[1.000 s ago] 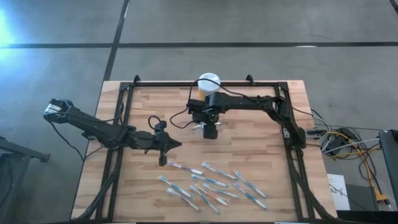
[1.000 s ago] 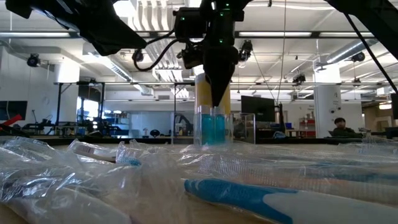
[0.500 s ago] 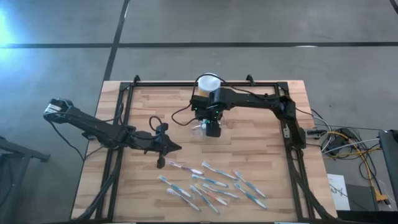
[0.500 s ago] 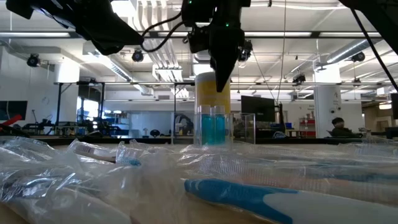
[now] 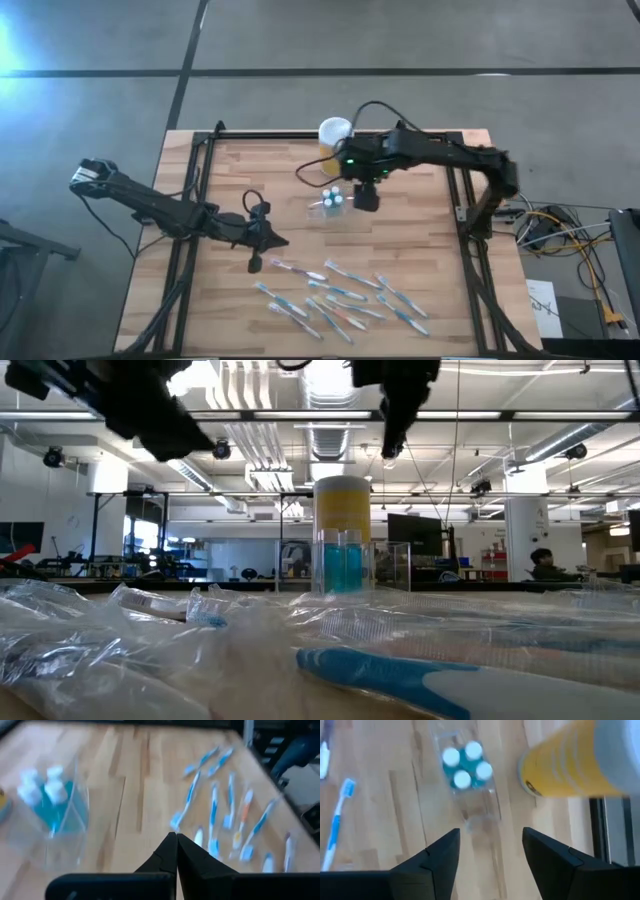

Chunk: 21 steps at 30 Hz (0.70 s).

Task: Pick & Place toothbrushing station
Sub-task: Adjust the transparent organizer

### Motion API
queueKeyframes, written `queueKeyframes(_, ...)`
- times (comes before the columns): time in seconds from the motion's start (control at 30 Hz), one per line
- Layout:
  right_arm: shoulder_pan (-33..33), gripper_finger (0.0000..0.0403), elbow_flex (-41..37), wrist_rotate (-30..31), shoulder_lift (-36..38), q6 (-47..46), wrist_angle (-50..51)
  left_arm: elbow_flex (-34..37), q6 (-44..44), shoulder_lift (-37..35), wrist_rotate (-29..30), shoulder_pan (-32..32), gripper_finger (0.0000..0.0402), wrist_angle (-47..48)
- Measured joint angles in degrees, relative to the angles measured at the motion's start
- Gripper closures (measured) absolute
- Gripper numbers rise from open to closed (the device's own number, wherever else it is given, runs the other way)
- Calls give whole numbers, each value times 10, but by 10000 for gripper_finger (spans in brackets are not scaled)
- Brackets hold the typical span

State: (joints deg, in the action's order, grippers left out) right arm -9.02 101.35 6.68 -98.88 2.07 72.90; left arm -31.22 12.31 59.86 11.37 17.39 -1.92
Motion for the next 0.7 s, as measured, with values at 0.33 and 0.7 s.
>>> queueKeyframes(0.33,-36,314,-317,-38,222,-64,-250,61,107,0,78,-4,399,7)
queueKeyframes(0.7,-36,394,-499,-2,331,-172,-391,63,203,5,170,-14,395,5)
